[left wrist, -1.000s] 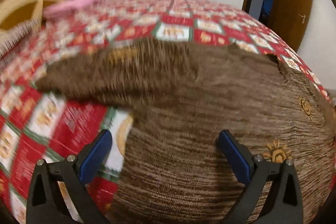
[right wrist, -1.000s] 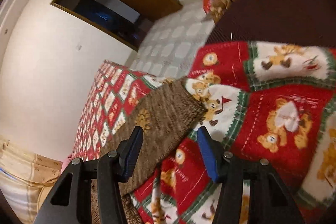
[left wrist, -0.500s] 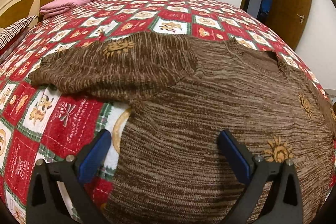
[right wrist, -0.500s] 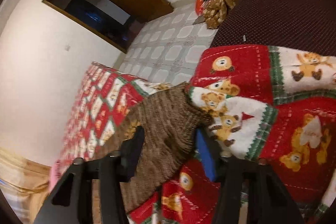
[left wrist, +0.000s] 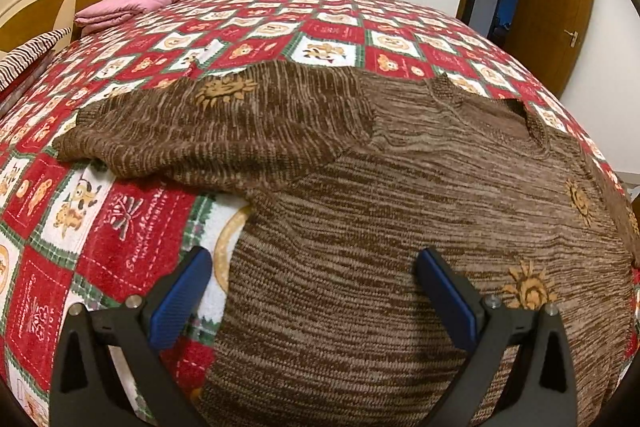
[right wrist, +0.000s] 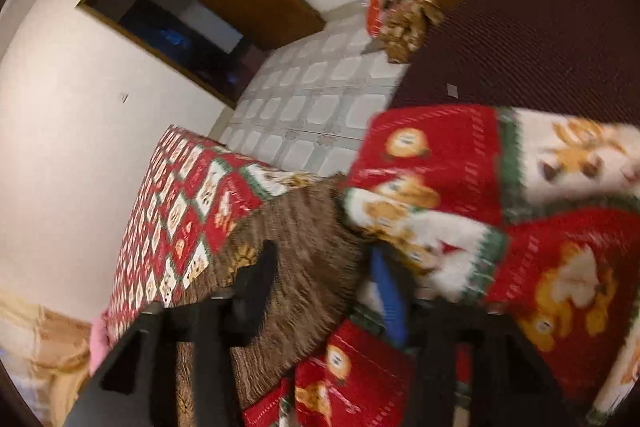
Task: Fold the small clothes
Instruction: 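Reach the right gripper to a sweater sleeve cuff and close on it, then carry the held sleeve across the sweater body and open the right gripper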
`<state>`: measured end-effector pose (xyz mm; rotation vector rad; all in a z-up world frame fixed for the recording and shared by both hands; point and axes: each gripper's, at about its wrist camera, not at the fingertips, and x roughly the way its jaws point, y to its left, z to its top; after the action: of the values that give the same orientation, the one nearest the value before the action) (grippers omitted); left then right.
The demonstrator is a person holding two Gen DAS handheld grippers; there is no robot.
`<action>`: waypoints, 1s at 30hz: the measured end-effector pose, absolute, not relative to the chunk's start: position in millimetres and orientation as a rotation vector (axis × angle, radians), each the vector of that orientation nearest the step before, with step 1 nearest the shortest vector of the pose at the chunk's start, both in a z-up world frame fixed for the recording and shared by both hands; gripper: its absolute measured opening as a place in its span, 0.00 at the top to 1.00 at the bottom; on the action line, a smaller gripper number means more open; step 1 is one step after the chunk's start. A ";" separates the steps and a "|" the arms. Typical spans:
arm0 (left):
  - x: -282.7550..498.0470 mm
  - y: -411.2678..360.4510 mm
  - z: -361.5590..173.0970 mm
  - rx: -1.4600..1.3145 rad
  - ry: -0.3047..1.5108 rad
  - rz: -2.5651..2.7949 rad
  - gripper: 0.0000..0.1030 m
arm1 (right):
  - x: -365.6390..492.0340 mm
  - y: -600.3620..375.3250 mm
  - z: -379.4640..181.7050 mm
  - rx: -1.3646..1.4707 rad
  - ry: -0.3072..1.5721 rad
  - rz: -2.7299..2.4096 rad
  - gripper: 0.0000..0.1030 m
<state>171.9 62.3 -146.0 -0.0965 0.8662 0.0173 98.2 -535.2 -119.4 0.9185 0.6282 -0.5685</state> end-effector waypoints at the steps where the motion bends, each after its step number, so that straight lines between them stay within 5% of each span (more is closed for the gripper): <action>1: 171.2 62.4 -145.8 -0.097 0.866 0.017 0.00 | 102.1 -532.2 -118.1 0.877 0.648 -0.580 0.45; 2: 171.3 62.6 -145.8 -0.098 0.866 0.016 0.00 | 106.0 -528.7 -116.0 0.830 0.672 -0.600 0.47; 4: 171.4 62.5 -145.7 -0.100 0.864 0.014 0.00 | 109.9 -524.3 -114.8 0.746 0.720 -0.653 0.79; 6: 171.6 62.5 -145.6 -0.102 0.863 0.012 0.00 | 109.4 -529.7 -115.8 0.732 0.739 -0.655 0.92; 12: 172.2 63.8 -145.3 -0.114 0.859 0.002 0.00 | 108.4 -514.4 -86.7 0.751 0.696 -0.582 0.95; 20: 169.7 66.4 -144.8 -0.134 0.845 -0.012 0.00 | 179.5 -361.9 -23.9 0.511 0.688 -0.162 0.96; 30: 168.9 68.5 -144.1 -0.153 0.836 -0.027 0.00 | 221.3 -148.9 -108.0 0.217 0.867 0.174 0.96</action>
<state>168.9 68.5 -144.1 -0.1526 0.8360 -0.0269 221.3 -148.9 -108.0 0.2166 0.8671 0.1738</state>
